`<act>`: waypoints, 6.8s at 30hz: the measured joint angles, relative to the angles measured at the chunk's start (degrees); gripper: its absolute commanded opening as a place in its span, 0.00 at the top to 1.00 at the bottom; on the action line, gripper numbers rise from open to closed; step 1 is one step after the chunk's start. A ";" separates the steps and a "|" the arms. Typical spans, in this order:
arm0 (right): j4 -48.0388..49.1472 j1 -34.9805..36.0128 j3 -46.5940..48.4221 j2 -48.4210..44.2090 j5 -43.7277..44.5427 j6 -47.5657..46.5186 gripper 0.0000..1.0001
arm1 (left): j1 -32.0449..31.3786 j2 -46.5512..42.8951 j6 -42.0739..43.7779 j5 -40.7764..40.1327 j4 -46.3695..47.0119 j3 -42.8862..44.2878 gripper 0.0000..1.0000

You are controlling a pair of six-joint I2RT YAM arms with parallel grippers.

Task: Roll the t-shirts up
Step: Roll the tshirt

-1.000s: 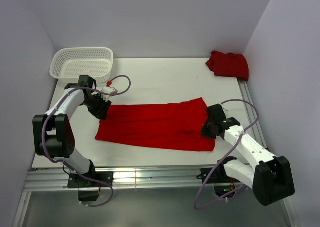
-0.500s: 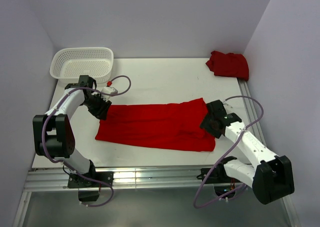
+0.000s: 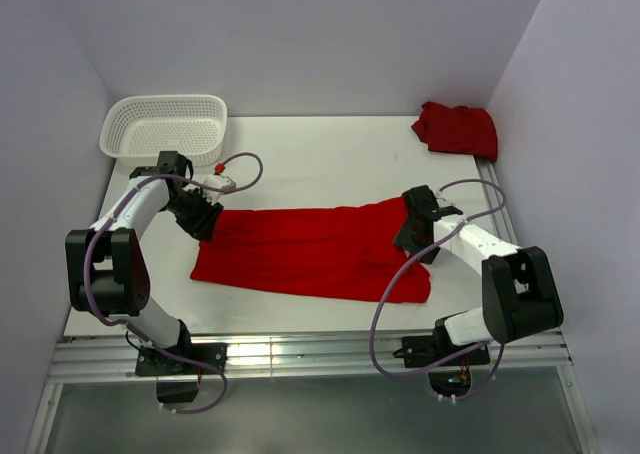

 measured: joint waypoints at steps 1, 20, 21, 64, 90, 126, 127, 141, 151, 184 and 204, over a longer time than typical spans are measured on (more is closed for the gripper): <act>0.55 -0.02 0.00 0.63 -0.15 -0.02 0.42 | 0.00 0.00 0.02 0.02 -0.07 0.00 0.55; -4.57 -6.80 10.12 10.88 6.21 -0.92 1.00 | 0.00 0.00 -3.04 2.43 0.17 0.76 0.43; -5.11 -8.50 11.04 11.23 6.86 -1.49 1.00 | 0.00 0.00 -3.34 2.60 0.24 0.96 0.41; -0.37 47.54 43.91 29.90 4.96 14.73 0.42 | -1.18 24.94 -27.98 19.30 9.84 15.82 0.48; -8.63 57.59 65.35 50.49 4.96 15.26 0.57 | -3.63 28.13 -31.63 16.02 12.26 17.46 0.88; -16.35 60.00 76.22 55.39 10.80 15.50 0.55 | -4.17 29.14 -31.56 15.34 11.61 19.32 1.00; -16.31 59.91 76.22 55.47 10.91 15.39 0.55 | -4.20 29.14 -31.56 15.32 11.61 19.32 1.00; -15.54 58.77 75.76 58.01 11.21 14.75 0.68 | -4.37 29.16 -31.58 15.13 11.63 19.37 1.00; -16.37 59.30 75.38 58.01 10.60 16.85 1.00 | -4.66 29.59 -31.61 14.91 11.37 20.17 1.00; -17.86 57.77 75.47 56.76 13.66 17.31 0.64 | -4.83 29.68 -31.76 14.10 11.52 20.55 1.00; -14.71 56.78 76.41 57.44 12.13 15.19 0.62 | -4.83 29.68 -31.56 14.05 11.45 20.55 1.00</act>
